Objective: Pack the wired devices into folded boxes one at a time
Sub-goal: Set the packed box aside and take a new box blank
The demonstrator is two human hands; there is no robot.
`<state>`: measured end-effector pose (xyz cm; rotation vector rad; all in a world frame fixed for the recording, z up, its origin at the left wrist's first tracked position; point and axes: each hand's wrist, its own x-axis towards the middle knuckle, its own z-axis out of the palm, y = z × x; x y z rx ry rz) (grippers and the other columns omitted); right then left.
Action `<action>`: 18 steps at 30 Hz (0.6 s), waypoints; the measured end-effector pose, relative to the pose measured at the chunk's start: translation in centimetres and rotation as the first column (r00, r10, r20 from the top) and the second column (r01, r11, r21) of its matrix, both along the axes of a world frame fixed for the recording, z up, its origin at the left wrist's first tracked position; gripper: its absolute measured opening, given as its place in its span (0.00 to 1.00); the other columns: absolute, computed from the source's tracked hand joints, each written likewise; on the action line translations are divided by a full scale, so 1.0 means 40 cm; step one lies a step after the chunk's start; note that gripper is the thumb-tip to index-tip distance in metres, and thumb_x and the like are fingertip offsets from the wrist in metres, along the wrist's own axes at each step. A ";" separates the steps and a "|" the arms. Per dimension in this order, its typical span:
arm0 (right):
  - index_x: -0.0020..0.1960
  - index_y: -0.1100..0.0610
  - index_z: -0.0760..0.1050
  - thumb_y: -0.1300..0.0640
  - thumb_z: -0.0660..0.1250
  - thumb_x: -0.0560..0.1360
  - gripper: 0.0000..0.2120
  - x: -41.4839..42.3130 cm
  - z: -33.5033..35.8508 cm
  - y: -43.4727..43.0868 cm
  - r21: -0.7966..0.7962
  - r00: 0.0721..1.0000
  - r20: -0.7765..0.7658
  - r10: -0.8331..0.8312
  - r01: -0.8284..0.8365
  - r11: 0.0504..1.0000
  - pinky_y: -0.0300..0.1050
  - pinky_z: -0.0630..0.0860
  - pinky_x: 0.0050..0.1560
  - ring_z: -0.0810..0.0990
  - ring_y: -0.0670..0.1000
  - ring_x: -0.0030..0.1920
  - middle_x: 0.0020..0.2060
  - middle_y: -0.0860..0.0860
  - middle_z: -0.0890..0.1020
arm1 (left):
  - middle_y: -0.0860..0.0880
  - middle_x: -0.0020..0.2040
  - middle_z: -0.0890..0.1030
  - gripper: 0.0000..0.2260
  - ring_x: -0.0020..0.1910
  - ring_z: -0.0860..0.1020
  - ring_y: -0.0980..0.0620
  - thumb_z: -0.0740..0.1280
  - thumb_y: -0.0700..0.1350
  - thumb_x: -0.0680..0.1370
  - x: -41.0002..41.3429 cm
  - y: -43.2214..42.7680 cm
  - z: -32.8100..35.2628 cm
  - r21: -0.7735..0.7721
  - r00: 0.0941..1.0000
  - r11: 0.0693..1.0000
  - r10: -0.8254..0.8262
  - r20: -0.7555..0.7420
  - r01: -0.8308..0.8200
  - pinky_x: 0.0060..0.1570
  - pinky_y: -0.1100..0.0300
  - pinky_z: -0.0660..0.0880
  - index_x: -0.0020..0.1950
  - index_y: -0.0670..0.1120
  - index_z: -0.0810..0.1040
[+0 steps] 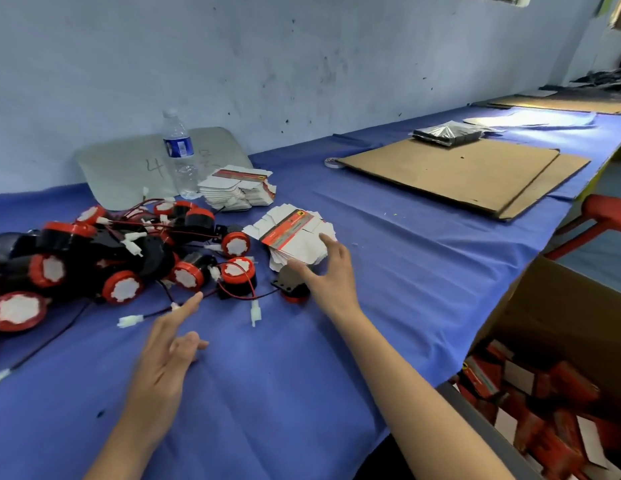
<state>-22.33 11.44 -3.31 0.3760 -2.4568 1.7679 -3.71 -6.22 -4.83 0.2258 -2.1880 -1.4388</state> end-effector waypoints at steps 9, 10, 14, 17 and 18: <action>0.66 0.47 0.74 0.43 0.73 0.69 0.27 -0.144 -0.011 -0.060 0.237 0.989 0.141 -0.051 0.016 0.971 0.55 0.63 0.71 0.65 0.52 0.72 0.73 0.46 0.66 | 0.61 0.61 0.75 0.17 0.49 0.81 0.57 0.58 0.63 0.75 -0.001 -0.009 0.005 -0.016 1.000 1.000 0.006 0.026 -0.006 0.50 0.58 0.76 0.64 0.72 0.70; 0.66 0.48 0.74 0.44 0.74 0.69 0.27 -0.151 -0.015 -0.057 0.214 0.989 0.143 -0.045 0.014 0.977 0.55 0.64 0.70 0.66 0.52 0.71 0.72 0.47 0.67 | 0.62 0.60 0.75 0.17 0.49 0.81 0.57 0.58 0.63 0.76 -0.001 -0.008 0.005 -0.022 0.999 1.000 0.008 0.031 -0.007 0.50 0.59 0.76 0.64 0.72 0.70; 0.71 0.53 0.69 0.53 0.75 0.69 0.32 -0.166 -0.025 -0.035 0.241 0.995 0.096 -0.016 -0.007 0.971 0.53 0.66 0.69 0.66 0.55 0.71 0.71 0.50 0.69 | 0.62 0.60 0.76 0.16 0.49 0.81 0.57 0.57 0.58 0.77 -0.002 -0.006 0.006 -0.019 0.999 1.000 0.012 0.040 -0.011 0.53 0.54 0.75 0.62 0.72 0.71; 0.71 0.52 0.70 0.50 0.75 0.70 0.32 -0.157 -0.029 -0.024 0.316 0.999 -0.022 -0.048 0.053 0.947 0.53 0.65 0.69 0.64 0.55 0.71 0.69 0.50 0.71 | 0.62 0.61 0.76 0.15 0.48 0.81 0.57 0.57 0.60 0.77 -0.002 -0.006 0.012 -0.018 0.999 1.000 0.024 0.041 -0.023 0.52 0.56 0.75 0.62 0.72 0.71; 0.72 0.50 0.69 0.47 0.74 0.70 0.32 -0.154 -0.029 -0.023 0.368 0.997 -0.056 -0.045 0.063 0.928 0.54 0.63 0.70 0.62 0.55 0.73 0.70 0.49 0.71 | 0.62 0.60 0.76 0.16 0.48 0.81 0.57 0.57 0.62 0.76 -0.001 -0.005 0.013 -0.021 0.999 0.999 0.025 0.038 -0.024 0.52 0.58 0.75 0.63 0.72 0.71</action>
